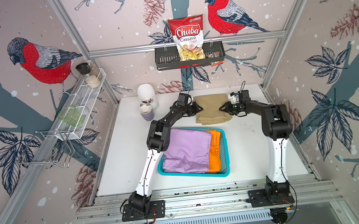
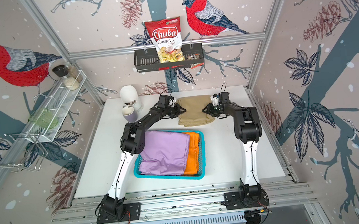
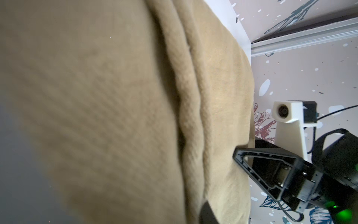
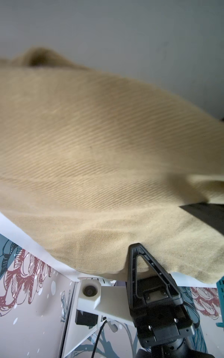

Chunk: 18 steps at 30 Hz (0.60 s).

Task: Put the folded long pants in the basket
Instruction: Pick up the long pant at the center of the board.

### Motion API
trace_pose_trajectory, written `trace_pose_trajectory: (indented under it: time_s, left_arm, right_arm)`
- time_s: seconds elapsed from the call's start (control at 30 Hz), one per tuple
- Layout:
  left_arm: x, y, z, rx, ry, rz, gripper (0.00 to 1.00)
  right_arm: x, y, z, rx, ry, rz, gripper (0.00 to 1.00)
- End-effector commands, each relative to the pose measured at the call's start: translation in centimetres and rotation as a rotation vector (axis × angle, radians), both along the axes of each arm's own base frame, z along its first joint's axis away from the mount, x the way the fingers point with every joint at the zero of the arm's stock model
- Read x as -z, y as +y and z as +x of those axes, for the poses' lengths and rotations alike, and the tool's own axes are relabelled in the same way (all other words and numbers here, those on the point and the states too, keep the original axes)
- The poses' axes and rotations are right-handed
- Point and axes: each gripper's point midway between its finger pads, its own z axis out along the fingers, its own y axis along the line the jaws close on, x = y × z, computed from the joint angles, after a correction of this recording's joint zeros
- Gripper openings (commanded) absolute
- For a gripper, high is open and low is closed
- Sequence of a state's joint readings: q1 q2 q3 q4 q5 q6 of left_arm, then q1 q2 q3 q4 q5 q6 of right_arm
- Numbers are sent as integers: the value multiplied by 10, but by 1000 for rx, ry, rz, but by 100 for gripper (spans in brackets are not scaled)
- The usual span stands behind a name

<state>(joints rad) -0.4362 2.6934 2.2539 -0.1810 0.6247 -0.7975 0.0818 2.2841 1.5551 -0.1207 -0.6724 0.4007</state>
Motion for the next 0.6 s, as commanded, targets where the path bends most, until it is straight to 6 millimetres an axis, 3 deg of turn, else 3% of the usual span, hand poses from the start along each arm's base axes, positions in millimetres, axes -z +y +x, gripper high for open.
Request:
trace_pose_trajectory:
  time_s: [0.0,0.17,0.37,0.57]
  left_arm:
    - [10,0,-5,-21,63,28,0]
    - [-24,-4,6,-25,11,0,0]
    - [-84,-2,17,-30,-79,-54,0]
    - [-154,9,21,-39,-176,-114,0]
  right_arm:
    - [14,9,-20,22,137,18,20]
    - [-7,15,-9,35,96,46,1]
    - [-59,20,6,52,0,84,0]
    - [-130,23,18,64,-121,123,0]
